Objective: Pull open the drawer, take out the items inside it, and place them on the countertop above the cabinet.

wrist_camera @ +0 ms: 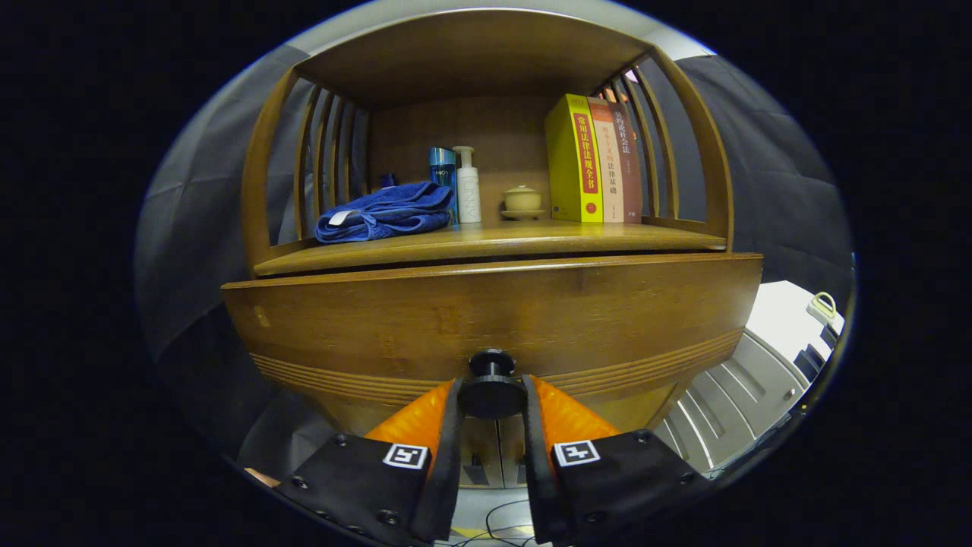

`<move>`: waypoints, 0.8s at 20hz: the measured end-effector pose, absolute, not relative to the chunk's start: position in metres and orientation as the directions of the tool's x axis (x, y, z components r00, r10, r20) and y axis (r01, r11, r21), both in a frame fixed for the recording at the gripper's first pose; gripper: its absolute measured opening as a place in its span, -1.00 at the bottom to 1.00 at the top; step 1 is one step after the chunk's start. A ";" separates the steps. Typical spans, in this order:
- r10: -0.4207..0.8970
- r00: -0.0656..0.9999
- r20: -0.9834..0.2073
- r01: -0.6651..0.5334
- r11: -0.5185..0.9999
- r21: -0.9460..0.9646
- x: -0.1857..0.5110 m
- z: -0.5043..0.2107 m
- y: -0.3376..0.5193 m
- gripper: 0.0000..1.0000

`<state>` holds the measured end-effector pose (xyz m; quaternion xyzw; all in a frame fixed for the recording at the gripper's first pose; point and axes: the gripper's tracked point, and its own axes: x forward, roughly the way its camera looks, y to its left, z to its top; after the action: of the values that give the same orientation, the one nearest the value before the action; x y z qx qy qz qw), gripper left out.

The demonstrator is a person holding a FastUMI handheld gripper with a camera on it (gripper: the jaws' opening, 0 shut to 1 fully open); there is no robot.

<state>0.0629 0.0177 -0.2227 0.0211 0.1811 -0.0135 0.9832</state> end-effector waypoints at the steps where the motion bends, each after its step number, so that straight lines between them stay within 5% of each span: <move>1: -0.018 0.931 -0.363 0.032 0.999 0.034 0.053 -0.222 0.017 -0.07; 16: -0.029 0.926 -0.377 0.058 0.996 0.066 -0.038 -0.228 0.020 -0.16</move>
<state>-0.0377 0.0200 -0.2282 0.0378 0.1914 -0.0224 0.9805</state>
